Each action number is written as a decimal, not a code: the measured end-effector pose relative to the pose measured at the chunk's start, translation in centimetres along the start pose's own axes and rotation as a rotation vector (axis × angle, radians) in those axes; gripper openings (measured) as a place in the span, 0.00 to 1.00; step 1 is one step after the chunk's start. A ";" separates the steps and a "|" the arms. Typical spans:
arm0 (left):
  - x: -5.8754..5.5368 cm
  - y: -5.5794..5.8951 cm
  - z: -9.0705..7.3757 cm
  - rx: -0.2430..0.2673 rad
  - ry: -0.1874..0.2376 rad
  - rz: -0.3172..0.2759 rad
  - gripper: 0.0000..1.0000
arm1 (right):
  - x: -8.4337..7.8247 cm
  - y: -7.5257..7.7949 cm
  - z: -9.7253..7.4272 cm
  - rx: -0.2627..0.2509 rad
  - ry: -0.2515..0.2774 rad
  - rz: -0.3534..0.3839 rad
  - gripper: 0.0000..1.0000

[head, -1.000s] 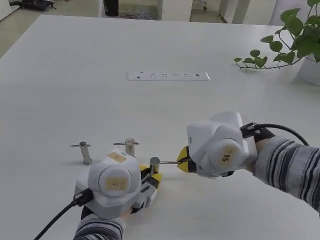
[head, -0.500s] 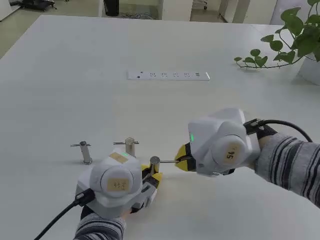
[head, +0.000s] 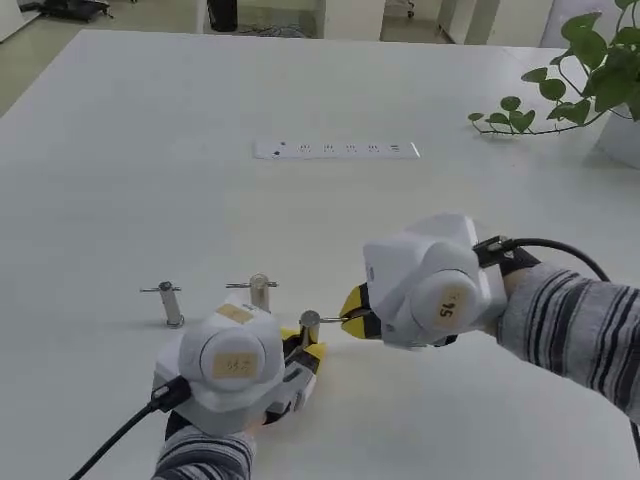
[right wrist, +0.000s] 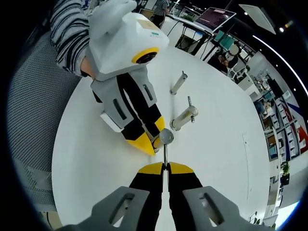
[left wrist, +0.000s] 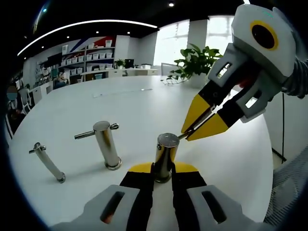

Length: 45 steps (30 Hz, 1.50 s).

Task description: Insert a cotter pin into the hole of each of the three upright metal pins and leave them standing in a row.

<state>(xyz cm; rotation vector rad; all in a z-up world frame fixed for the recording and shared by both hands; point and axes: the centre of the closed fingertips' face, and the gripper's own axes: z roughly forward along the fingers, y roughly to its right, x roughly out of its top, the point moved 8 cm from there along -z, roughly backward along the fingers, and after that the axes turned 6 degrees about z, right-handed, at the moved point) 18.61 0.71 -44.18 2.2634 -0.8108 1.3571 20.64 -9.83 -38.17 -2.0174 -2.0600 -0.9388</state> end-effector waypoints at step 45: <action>0.0 0.1 0.1 0.013 -0.007 -0.031 0.10 | 1.2 -0.2 -0.1 0.007 0.033 0.056 0.01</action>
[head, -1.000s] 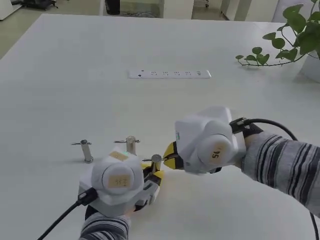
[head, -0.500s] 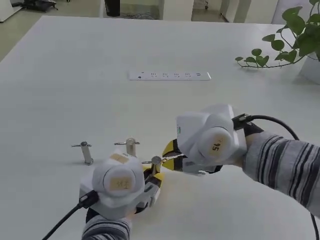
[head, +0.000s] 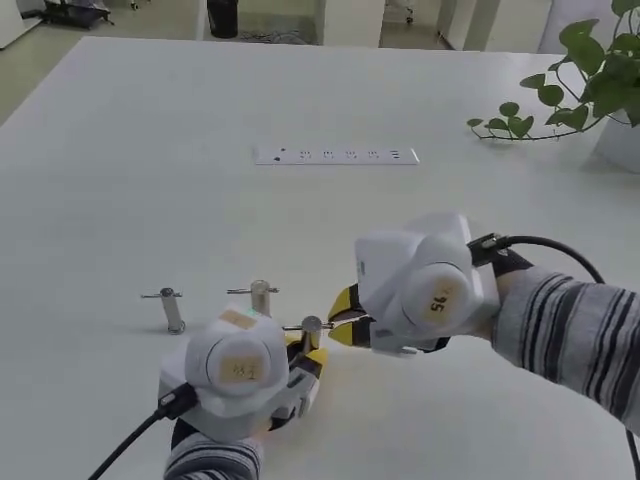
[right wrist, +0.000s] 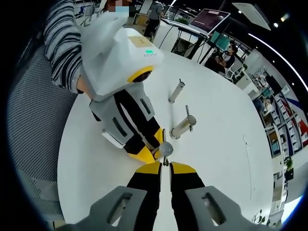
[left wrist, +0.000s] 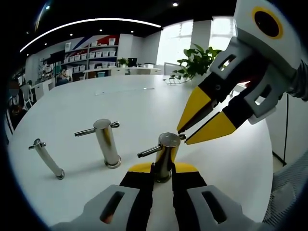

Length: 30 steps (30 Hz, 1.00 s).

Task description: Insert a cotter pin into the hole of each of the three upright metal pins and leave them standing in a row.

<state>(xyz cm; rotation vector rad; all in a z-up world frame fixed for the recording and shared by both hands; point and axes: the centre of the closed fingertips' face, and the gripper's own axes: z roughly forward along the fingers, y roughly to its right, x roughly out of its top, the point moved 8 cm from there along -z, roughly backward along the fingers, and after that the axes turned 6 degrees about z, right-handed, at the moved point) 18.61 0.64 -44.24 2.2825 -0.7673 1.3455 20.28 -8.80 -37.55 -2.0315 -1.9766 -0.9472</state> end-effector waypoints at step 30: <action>-0.2 -0.1 -0.9 -0.014 -0.026 0.049 0.24 | 0.5 0.1 0.4 0.044 0.086 0.196 0.12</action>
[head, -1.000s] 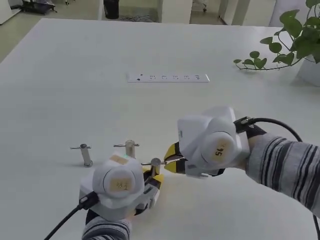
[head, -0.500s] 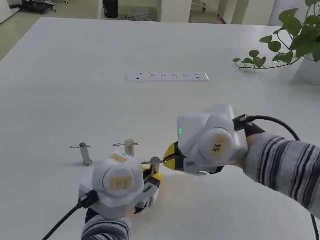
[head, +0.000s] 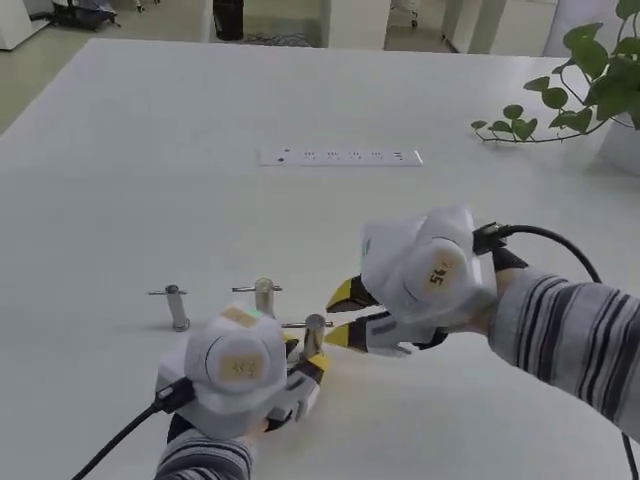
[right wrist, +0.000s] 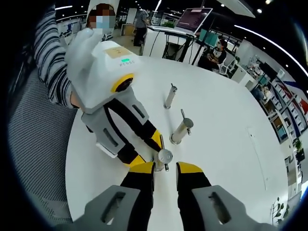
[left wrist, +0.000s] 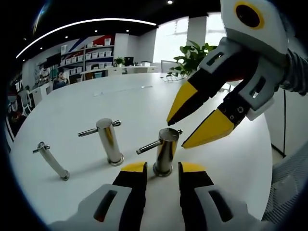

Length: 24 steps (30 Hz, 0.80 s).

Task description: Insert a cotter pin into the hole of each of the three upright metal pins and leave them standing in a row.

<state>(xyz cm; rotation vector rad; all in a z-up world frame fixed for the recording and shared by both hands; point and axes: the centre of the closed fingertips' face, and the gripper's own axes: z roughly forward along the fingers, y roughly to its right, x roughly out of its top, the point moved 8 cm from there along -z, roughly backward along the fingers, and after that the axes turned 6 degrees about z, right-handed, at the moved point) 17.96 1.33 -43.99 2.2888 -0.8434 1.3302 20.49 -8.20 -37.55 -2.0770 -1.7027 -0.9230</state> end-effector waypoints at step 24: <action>1.0 -1.1 -3.7 -0.016 0.038 0.017 0.52 | -0.4 1.5 1.8 0.089 0.023 0.218 0.08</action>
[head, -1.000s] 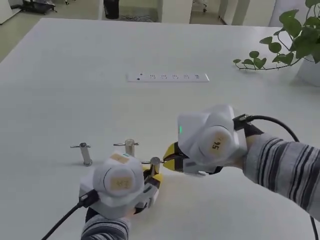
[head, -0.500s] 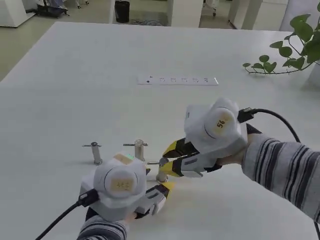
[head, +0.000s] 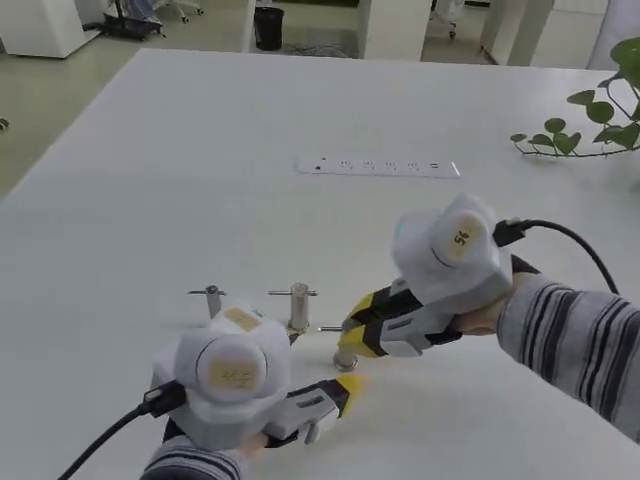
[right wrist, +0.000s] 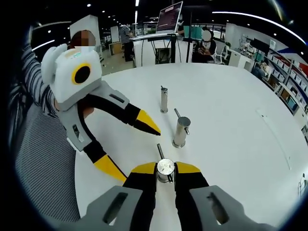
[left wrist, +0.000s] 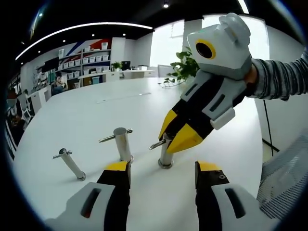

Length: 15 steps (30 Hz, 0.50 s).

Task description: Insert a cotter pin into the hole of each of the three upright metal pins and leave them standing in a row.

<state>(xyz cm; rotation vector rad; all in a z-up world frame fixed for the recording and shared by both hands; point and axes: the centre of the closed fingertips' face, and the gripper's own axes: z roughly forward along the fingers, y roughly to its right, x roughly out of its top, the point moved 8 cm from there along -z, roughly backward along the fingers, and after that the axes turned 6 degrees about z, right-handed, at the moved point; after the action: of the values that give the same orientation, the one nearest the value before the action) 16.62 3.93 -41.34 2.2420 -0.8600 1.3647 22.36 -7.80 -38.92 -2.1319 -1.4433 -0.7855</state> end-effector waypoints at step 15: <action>0.3 -1.0 -2.6 0.042 0.024 -0.037 0.62 | -0.3 2.9 -1.0 -0.036 -0.029 0.008 0.08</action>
<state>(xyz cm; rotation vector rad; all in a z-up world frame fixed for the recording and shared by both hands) 15.71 6.15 -39.89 2.2569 -0.7849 1.4022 24.79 -9.72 -38.53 -2.1832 -1.4444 -0.7865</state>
